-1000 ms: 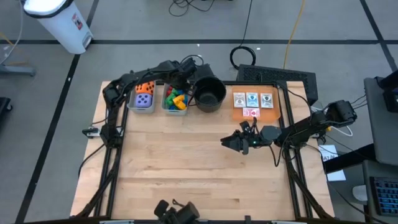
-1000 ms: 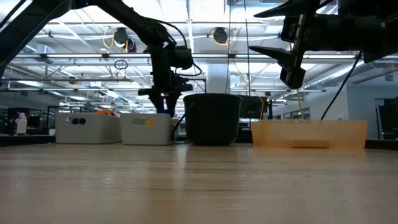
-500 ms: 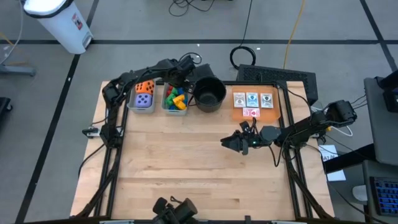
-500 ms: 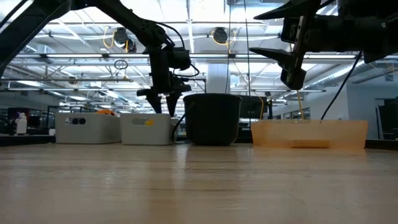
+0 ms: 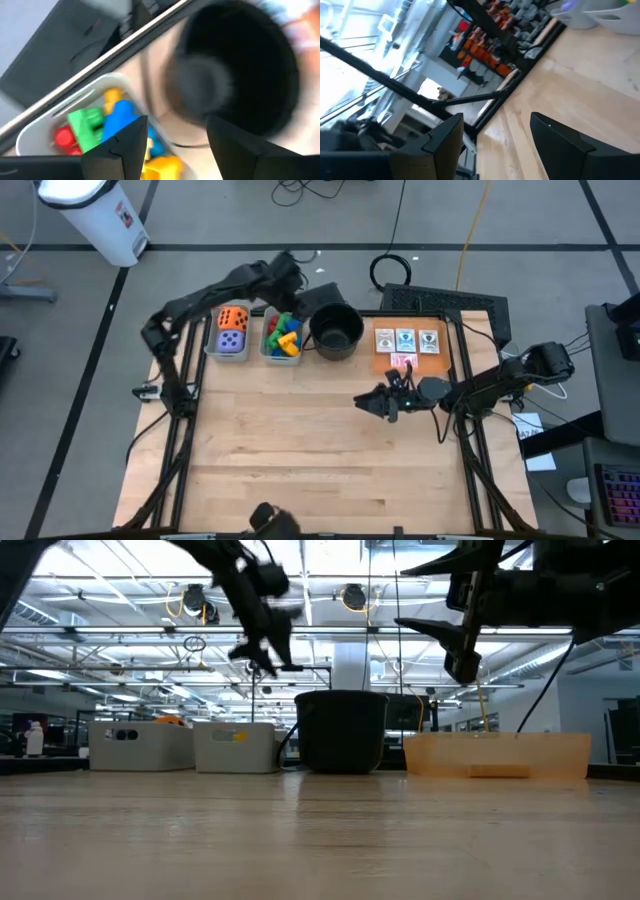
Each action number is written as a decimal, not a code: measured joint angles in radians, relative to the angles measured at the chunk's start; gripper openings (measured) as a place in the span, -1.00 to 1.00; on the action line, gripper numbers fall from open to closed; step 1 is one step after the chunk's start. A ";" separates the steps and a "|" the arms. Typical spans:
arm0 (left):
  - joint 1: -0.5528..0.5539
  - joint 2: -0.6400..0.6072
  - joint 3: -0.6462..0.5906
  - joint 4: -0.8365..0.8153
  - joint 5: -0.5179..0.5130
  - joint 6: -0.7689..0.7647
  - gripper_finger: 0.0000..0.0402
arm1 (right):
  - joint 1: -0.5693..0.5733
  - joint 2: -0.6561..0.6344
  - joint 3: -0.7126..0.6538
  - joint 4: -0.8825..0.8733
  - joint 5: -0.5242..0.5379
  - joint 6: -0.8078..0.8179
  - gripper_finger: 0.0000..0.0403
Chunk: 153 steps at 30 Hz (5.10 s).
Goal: Pick & Place Toys
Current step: Return to Home Position
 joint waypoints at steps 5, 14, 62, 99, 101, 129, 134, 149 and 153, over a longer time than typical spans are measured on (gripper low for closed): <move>-0.033 -0.184 0.000 0.009 0.085 0.081 -0.10 | -0.078 -0.018 0.000 0.024 -0.150 -0.014 0.09; -0.069 -0.474 0.000 -0.008 0.158 0.161 -0.27 | -0.285 -0.223 0.000 -0.035 -0.329 -0.144 -0.17; -0.118 -1.325 -1.393 1.373 0.201 -0.308 -0.35 | -0.516 -1.302 -0.026 -1.271 0.121 -0.644 -1.00; -0.119 -1.323 -1.518 1.400 0.160 -0.258 -0.35 | -0.515 -1.299 -0.318 -0.908 0.056 -0.571 -0.98; -0.121 -1.329 -1.518 1.385 0.160 -0.258 -0.35 | -0.515 -1.299 -0.319 -0.908 0.056 -0.571 -0.98; -0.278 -1.654 -1.517 1.336 0.150 -0.265 -0.35 | -0.515 -1.299 -0.320 -0.908 0.056 -0.571 -0.98; -0.278 -1.675 -1.554 1.294 0.150 -0.265 -0.35 | -0.515 -1.299 -0.320 -0.908 0.056 -0.571 -0.98; -0.274 -1.708 -1.668 0.950 0.136 -0.264 -0.35 | -0.516 -1.299 -0.320 -0.909 0.057 -0.571 -0.98; -0.274 -1.709 -1.668 0.957 0.132 -0.264 -0.35 | -0.516 -1.299 -0.320 -0.909 0.057 -0.571 -0.98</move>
